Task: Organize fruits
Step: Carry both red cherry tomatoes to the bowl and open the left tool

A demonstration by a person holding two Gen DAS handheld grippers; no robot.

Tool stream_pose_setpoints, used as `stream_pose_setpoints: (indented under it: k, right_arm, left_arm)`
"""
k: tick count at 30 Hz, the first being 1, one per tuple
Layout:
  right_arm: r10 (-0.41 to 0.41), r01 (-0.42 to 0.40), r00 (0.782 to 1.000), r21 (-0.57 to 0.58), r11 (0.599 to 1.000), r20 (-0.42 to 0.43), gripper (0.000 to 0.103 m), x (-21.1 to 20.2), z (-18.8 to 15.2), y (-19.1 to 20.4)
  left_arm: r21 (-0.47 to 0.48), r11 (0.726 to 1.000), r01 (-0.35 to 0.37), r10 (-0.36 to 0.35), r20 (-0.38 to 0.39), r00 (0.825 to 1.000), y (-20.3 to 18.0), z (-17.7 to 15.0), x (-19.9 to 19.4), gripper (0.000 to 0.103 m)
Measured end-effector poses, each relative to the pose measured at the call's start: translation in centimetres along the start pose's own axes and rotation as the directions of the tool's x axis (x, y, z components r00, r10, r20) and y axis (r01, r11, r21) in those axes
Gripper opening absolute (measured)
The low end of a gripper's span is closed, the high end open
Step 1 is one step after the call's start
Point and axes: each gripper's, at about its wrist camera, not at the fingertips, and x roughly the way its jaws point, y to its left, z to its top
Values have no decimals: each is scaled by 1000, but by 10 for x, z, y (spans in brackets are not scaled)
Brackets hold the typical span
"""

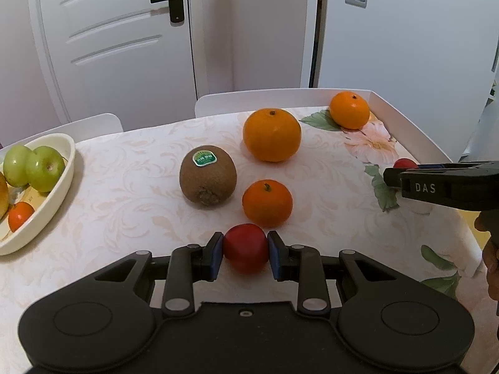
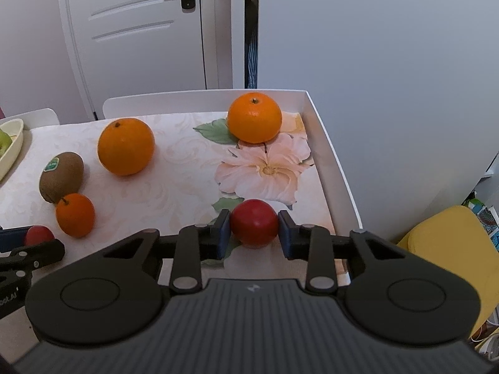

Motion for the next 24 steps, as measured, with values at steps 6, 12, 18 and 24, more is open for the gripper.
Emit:
stream_pose_setpoints:
  k: [6, 12, 18, 24]
  right_arm:
    - [0, 0, 1000, 7, 1000, 0, 47, -15, 8, 5]
    - [3, -3, 1000, 5, 1000, 2, 47, -33, 19, 19]
    - [21, -21, 1000, -9, 1000, 3, 47, -55, 31, 43]
    - [68, -68, 998, -30, 997, 3, 47, -74, 46, 79]
  left_arm:
    - [-5, 1000, 3, -3, 17, 1000, 9, 7, -12, 33]
    - [-14, 1000, 7, -7, 41, 999, 23, 13, -30, 33]
    - [-27, 1000, 7, -5, 75, 997, 45, 20, -53, 33]
    - [-60, 998, -11, 17, 108, 994, 78, 28, -79, 33]
